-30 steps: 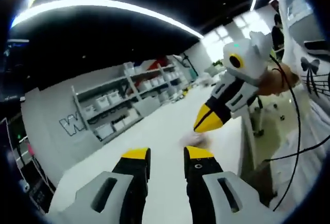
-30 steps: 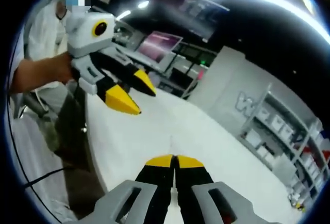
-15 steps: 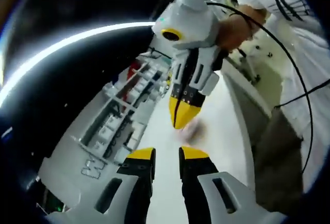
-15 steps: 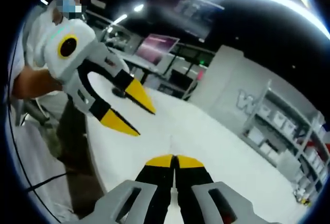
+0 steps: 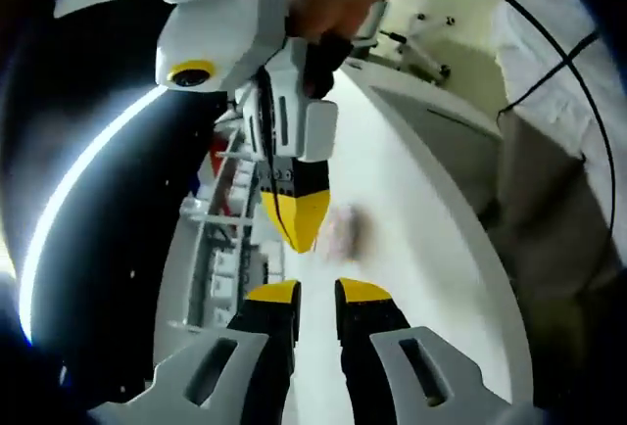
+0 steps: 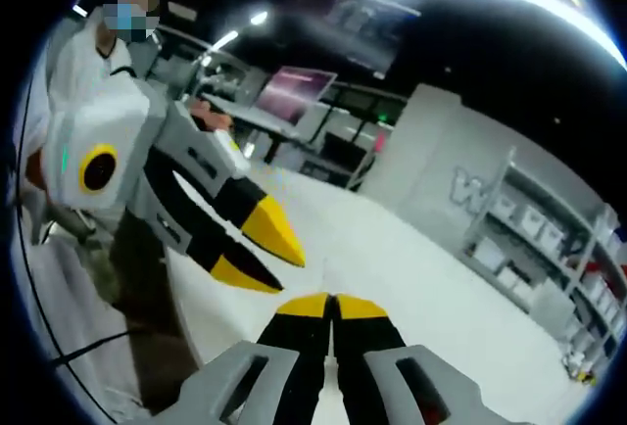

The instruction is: Open the resealable bag by pulling the two sides of the seal apart until the entire bag opening is separated and visibly accessible.

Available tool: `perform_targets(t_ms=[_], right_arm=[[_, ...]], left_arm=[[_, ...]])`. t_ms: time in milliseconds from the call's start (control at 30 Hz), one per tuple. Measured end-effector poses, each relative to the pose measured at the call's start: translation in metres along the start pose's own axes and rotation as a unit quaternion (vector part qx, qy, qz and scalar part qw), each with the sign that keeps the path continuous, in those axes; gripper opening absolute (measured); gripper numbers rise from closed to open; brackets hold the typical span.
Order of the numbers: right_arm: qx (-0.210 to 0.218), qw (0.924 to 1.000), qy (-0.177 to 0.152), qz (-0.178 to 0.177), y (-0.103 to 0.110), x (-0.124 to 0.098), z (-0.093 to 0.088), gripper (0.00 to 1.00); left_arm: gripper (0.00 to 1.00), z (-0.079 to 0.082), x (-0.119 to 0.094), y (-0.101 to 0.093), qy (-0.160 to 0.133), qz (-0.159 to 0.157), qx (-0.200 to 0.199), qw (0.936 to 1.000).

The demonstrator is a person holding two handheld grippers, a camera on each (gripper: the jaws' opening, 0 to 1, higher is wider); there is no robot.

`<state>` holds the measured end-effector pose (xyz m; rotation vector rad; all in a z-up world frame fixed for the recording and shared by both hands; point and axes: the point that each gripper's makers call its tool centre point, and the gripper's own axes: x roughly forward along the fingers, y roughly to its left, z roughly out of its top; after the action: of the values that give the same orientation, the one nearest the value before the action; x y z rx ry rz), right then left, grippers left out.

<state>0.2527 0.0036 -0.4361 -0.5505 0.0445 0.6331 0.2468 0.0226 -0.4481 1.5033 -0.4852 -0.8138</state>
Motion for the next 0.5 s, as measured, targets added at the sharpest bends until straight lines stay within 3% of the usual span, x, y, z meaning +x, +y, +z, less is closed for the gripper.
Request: perform_targets(t_ms=[167, 367, 500], right_arm=[[0.003, 1.0, 0.0, 0.001, 0.0, 0.0, 0.001, 0.0], [0.001, 1.0, -0.001, 0.002, 0.0, 0.0, 0.003, 0.0], [0.001, 1.0, -0.001, 0.001, 0.0, 0.0, 0.004, 0.0]], left_arm=[[0.15, 0.007, 0.006, 0.008, -0.009, 0.016, 0.043, 0.9989], [0.15, 0.001, 0.014, 0.004, 0.004, 0.001, 0.084, 0.9965], [0.15, 0.005, 0.017, 0.005, -0.008, -0.001, 0.121, 0.9927]])
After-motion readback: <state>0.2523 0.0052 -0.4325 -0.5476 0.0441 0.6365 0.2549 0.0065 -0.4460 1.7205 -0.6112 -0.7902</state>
